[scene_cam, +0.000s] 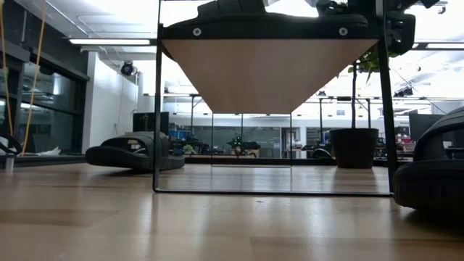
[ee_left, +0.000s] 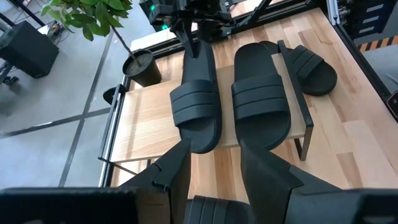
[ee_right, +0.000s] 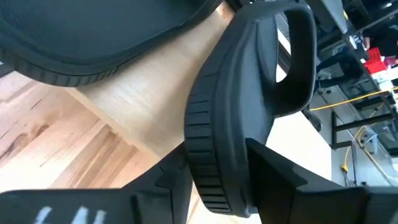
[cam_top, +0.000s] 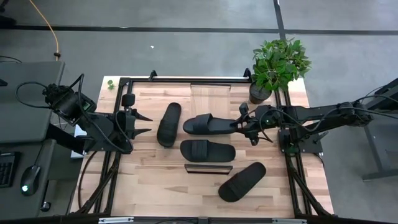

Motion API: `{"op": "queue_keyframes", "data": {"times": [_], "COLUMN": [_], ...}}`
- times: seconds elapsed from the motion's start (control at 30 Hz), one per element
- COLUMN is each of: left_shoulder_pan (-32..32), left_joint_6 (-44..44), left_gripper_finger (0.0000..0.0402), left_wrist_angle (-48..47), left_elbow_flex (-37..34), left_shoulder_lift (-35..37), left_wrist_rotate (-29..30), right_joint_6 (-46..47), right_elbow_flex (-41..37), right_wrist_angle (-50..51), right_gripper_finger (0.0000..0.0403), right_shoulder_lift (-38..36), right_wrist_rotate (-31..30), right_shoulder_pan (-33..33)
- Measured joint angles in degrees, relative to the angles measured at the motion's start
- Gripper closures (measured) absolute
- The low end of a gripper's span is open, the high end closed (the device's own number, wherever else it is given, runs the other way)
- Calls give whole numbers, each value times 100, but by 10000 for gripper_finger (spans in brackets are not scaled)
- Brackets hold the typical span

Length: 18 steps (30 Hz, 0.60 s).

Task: Pick and place slides into the shelf
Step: Put the bottom left black slipper on the shelf

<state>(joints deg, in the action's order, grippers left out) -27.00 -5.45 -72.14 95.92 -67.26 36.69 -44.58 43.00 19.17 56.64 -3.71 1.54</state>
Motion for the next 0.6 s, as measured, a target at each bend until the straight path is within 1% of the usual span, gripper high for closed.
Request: {"op": "queue_keyframes", "data": {"times": [0.17, 0.4, 0.6], "left_shoulder_pan": [0, 0, 0], "left_joint_6": [0, 0, -2], "left_gripper_finger": [277, 277, 277], "left_wrist_angle": [0, 0, 0], "left_elbow_flex": [0, 0, 0], "left_shoulder_lift": [0, 0, 0], "left_wrist_rotate": [0, 0, 0], "right_joint_6": [79, 266, 521], "right_elbow_flex": [0, 0, 0], "right_wrist_angle": [-3, -13, 111], "right_gripper_finger": [236, 175, 131], "right_shoulder_lift": [0, 0, 0], "right_wrist_rotate": [61, 415, 459], "right_shoulder_pan": [0, 0, 0]}}
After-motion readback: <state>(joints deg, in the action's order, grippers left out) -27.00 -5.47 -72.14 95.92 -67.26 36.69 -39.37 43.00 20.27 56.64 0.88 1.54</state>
